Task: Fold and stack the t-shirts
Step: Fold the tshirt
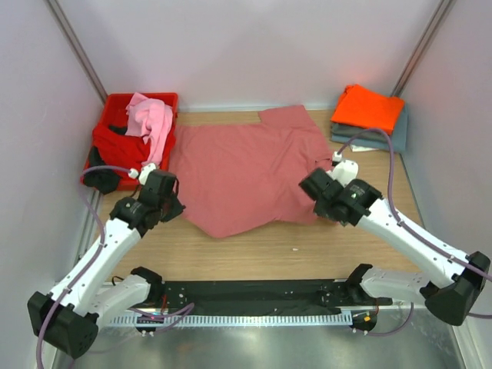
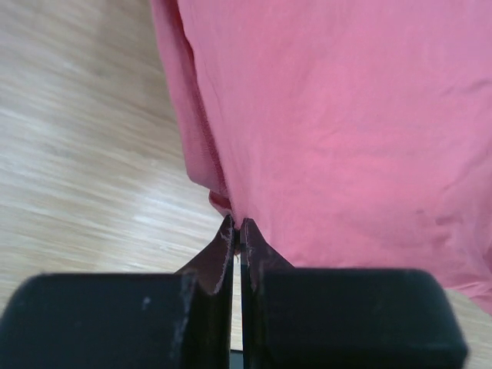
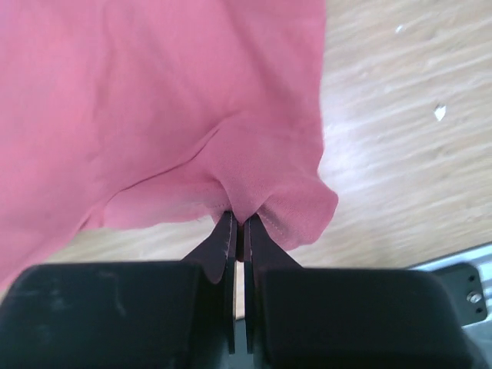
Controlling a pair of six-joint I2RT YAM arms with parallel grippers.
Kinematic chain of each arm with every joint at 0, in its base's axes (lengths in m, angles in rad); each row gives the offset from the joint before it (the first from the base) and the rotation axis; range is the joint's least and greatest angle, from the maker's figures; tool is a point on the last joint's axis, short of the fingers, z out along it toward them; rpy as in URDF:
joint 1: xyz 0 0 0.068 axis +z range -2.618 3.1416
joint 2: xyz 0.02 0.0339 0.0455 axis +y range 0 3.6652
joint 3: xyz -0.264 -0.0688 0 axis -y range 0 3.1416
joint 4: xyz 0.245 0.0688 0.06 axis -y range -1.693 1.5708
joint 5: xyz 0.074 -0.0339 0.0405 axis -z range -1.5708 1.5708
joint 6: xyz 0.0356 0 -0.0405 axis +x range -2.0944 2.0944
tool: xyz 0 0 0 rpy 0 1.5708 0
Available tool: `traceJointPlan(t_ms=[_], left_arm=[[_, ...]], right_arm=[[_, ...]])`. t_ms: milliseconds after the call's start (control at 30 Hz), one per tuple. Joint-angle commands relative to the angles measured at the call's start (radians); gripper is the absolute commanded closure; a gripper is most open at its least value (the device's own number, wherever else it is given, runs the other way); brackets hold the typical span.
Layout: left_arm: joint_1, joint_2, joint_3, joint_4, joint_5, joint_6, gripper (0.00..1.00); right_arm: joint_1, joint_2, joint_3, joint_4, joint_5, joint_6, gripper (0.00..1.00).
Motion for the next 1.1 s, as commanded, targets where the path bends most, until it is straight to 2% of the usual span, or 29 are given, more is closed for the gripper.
traceJointPlan(t_ms=[0, 167, 533, 667, 833, 1067], left_arm=[[0.024, 0.086, 0.112, -0.06, -0.048, 0.086, 1.0], [0.086, 0.204, 0.193, -0.042, -0.055, 0.116, 1.0], [0.218, 0.427, 0.312, -0.007, -0.069, 0.168, 1.0], [0.245, 0.497, 0.345, 0.002, -0.077, 0.189, 1.0], [0.259, 0.589, 0.414, -0.004, -0.072, 0.2, 1.0], [0.262, 0.721, 0.494, -0.016, -0.069, 0.214, 1.0]], right_arm=[[-0.166, 0.038, 0.078, 0.182, -0.102, -0.39, 0.99], [-0.22, 0.242, 0.228, 0.214, -0.157, -0.524, 0.99], [-0.327, 0.546, 0.553, 0.233, -0.203, -0.727, 0.99], [-0.343, 0.65, 0.658, 0.21, -0.151, -0.781, 0.99], [-0.358, 0.775, 0.76, 0.219, -0.157, -0.825, 0.99], [-0.375, 0.885, 0.879, 0.196, -0.133, -0.877, 0.99]])
